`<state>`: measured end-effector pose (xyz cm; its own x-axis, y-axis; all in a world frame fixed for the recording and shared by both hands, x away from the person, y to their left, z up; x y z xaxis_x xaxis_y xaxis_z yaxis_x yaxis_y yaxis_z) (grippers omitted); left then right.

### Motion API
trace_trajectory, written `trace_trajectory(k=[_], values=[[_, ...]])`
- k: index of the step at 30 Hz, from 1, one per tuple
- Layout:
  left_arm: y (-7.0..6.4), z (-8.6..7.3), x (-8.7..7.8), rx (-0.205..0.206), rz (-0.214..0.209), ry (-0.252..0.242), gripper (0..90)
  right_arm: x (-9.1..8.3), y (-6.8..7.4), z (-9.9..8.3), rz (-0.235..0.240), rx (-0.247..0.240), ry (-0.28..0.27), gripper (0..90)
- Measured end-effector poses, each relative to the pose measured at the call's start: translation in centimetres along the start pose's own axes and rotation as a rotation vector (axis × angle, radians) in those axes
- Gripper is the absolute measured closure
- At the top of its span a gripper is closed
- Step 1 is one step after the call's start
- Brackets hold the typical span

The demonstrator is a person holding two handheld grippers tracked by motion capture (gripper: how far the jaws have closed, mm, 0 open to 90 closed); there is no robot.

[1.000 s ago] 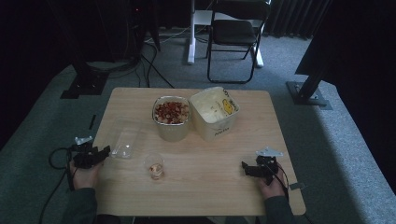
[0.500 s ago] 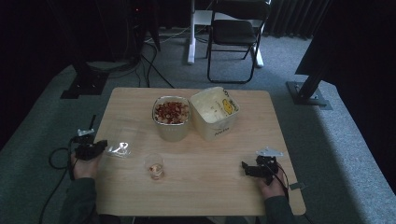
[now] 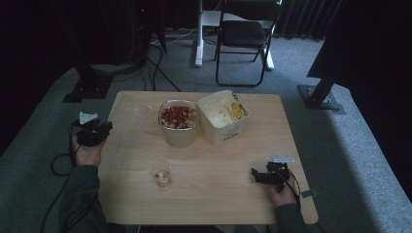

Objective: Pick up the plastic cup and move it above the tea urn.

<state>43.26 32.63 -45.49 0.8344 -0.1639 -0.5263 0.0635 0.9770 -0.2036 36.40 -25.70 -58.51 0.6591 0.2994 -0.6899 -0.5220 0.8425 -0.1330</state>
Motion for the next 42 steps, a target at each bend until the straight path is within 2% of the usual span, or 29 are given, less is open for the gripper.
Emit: trace_trajectory(k=[4,8,19,27,32,33,42], values=[[-1.4,1.9,0.1,0.052,-0.050,-0.025,84.1,0.0,0.0,0.0,0.000,-0.001,0.000,12.6],[-2.9,3.7,0.3,0.088,-0.074,-0.036,84.0,0.0,0.0,0.0,0.000,-0.001,-0.001,12.6],[-8.2,7.5,0.9,0.159,-0.146,-0.052,83.9,0.0,0.0,0.0,0.000,-0.001,0.000,12.6],[-12.1,9.0,1.4,0.211,-0.191,-0.057,83.7,0.0,0.0,0.0,0.000,-0.001,-0.001,12.6],[-14.0,9.4,1.7,0.236,-0.214,-0.057,83.7,0.0,0.0,0.0,0.000,-0.001,-0.001,12.6],[-14.0,9.4,1.7,0.236,-0.214,-0.057,83.6,0.0,0.0,0.0,0.000,-0.001,-0.001,12.6],[-18.0,9.9,2.1,0.275,-0.280,-0.042,82.2,0.0,0.0,0.0,0.000,-0.001,-0.001,12.6]])
Point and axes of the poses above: each handheld gripper's, and its own axes: x roughly forward along the jaws, z roughly out of its top, y roughly to its left, the point moved 5 cm from there along x, roughly forward along the jaws, and after that the axes turned 11 degrees about -x, right-handed, at the moved point
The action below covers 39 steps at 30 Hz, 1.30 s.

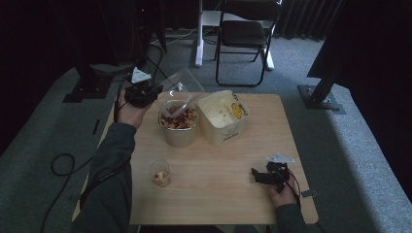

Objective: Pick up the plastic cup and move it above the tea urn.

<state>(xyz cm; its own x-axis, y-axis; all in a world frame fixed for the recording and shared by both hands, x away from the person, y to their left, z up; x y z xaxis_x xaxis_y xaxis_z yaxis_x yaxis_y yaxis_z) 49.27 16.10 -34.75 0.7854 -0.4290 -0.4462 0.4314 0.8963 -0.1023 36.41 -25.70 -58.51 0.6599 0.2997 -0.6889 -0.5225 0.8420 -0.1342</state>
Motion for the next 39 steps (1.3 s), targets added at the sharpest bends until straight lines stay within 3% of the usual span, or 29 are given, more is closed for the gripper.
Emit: trace_trajectory(k=[11,12,17,19,21,22,23,24,25,27,32,39], values=[[-4.2,1.6,1.8,0.051,-0.063,0.004,84.1,0.0,0.0,0.0,-0.001,-0.001,-0.001,12.6],[-5.0,1.8,2.2,0.060,-0.077,0.010,84.1,0.0,0.0,0.0,-0.001,-0.001,-0.001,12.6],[-6.3,2.1,2.7,0.064,-0.104,0.010,83.6,0.0,0.0,0.0,0.000,-0.001,-0.001,12.6],[-7.0,2.2,3.0,0.055,-0.133,0.008,82.9,0.0,0.0,0.0,-0.001,-0.001,-0.001,12.6],[-7.5,2.0,3.4,0.051,-0.169,0.020,76.8,0.0,0.0,0.0,0.000,-0.001,-0.001,12.6],[-7.6,1.9,3.6,0.045,-0.174,0.028,67.2,0.0,0.0,0.0,-0.001,-0.002,-0.002,12.6],[-7.6,1.9,3.6,0.045,-0.174,0.028,59.8,0.0,0.0,0.0,-0.001,-0.002,-0.002,12.6],[-7.4,1.8,3.7,0.031,-0.182,0.019,59.8,0.0,0.0,0.0,-0.001,0.002,-0.001,12.6],[-7.3,1.9,3.5,0.019,-0.186,0.006,52.5,0.0,0.0,0.0,0.003,-0.005,-0.002,12.6],[-6.9,2.2,2.9,0.007,-0.179,-0.020,47.6,0.0,0.1,0.0,0.004,-0.006,-0.001,12.6],[-6.1,2.3,2.1,0.020,-0.147,-0.019,46.1,0.0,0.1,0.0,0.005,-0.007,-0.002,12.6],[-4.3,1.2,1.7,0.005,-0.120,-0.006,44.5,0.0,0.1,0.0,0.006,-0.006,-0.001,12.6]])
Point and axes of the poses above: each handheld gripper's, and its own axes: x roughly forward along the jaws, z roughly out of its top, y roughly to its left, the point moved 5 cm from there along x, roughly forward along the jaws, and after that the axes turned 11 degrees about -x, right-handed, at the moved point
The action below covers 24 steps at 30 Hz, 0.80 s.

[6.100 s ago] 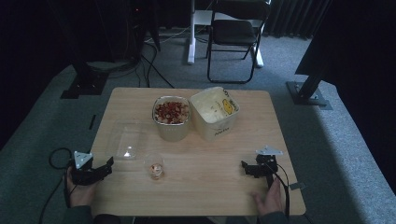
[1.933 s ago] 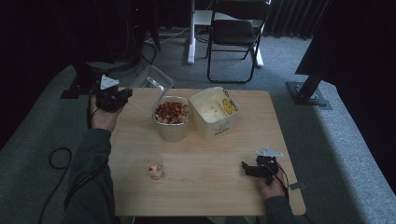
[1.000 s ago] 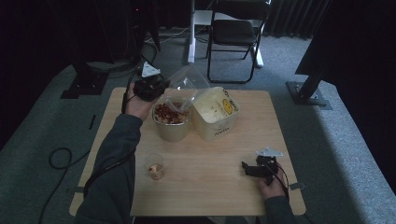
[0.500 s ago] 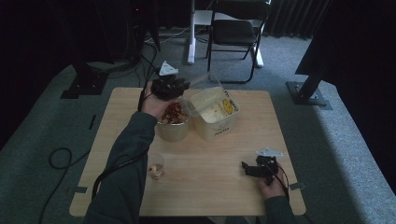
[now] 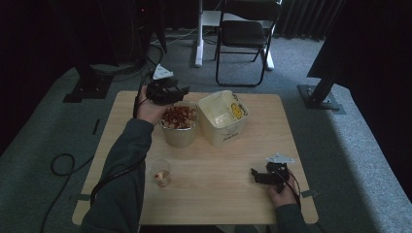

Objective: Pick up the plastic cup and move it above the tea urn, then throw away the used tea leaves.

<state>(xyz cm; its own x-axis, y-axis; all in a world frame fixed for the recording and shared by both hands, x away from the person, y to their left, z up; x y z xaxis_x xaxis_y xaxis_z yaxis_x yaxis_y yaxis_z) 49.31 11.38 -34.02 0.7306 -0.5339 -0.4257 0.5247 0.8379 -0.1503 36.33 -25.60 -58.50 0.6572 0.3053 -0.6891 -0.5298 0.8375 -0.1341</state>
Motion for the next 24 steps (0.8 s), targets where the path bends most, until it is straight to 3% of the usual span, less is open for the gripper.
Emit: trace_trajectory(k=[7,13,20,24], values=[[2.1,-1.7,-1.1,-0.024,0.042,0.007,43.8,0.0,0.0,0.0,0.001,0.000,0.001,12.6],[3.4,-3.8,-3.4,-0.028,0.055,-0.001,42.9,0.0,0.0,0.0,0.001,0.001,0.001,12.6],[5.0,-7.8,-6.3,-0.064,0.075,0.018,42.9,0.0,0.0,0.0,0.000,0.002,0.001,12.6],[5.6,-10.3,-7.7,-0.083,0.107,0.042,43.5,0.0,0.1,0.0,0.000,0.003,0.001,12.6]])
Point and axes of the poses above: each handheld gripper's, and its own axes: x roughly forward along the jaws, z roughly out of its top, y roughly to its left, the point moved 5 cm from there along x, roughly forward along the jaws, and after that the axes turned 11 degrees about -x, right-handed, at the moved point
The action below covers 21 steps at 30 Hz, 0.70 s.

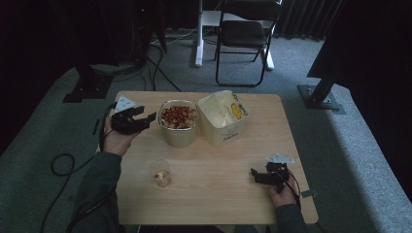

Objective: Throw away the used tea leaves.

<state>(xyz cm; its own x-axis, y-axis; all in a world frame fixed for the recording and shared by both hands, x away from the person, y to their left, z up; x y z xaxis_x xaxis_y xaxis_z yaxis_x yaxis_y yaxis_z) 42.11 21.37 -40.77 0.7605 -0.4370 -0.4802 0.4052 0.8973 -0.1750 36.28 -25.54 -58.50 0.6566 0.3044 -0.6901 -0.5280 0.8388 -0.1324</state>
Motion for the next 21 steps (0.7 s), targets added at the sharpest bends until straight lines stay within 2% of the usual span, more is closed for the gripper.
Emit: trace_trajectory(k=[2,4,6,10,13,14,15,17,20,21], values=[[0.3,-1.5,-0.5,-0.017,0.003,0.004,44.0,0.0,0.0,0.0,0.000,-0.002,-0.001,12.6],[0.3,-3.0,-0.9,-0.048,-0.020,0.017,45.1,0.0,0.0,0.0,0.000,-0.002,-0.001,12.6],[0.1,-4.5,-1.0,-0.053,-0.026,0.032,45.2,0.0,0.1,0.0,0.001,-0.001,-0.001,12.6],[-0.9,-7.9,-1.2,-0.083,-0.078,0.083,45.3,0.0,0.1,0.0,0.001,-0.002,0.000,12.6],[-1.5,-9.9,-1.7,-0.097,-0.109,0.112,46.1,0.0,0.0,0.0,0.002,-0.003,0.000,12.6],[-1.5,-9.9,-1.7,-0.097,-0.109,0.112,46.2,0.0,0.0,0.0,0.002,-0.003,0.000,12.6],[-1.7,-10.7,-1.9,-0.104,-0.113,0.124,46.2,0.0,0.0,0.0,0.001,-0.003,-0.001,12.6],[-1.8,-11.5,-2.0,-0.100,-0.115,0.149,48.0,0.0,0.0,0.0,0.002,-0.003,-0.001,12.6],[-1.9,-11.9,-1.8,-0.115,-0.125,0.166,52.8,0.0,0.0,0.0,0.001,-0.003,-0.001,12.6],[-2.0,-11.9,-1.7,-0.109,-0.132,0.171,54.3,0.0,0.0,0.0,0.001,-0.003,-0.001,12.6]])
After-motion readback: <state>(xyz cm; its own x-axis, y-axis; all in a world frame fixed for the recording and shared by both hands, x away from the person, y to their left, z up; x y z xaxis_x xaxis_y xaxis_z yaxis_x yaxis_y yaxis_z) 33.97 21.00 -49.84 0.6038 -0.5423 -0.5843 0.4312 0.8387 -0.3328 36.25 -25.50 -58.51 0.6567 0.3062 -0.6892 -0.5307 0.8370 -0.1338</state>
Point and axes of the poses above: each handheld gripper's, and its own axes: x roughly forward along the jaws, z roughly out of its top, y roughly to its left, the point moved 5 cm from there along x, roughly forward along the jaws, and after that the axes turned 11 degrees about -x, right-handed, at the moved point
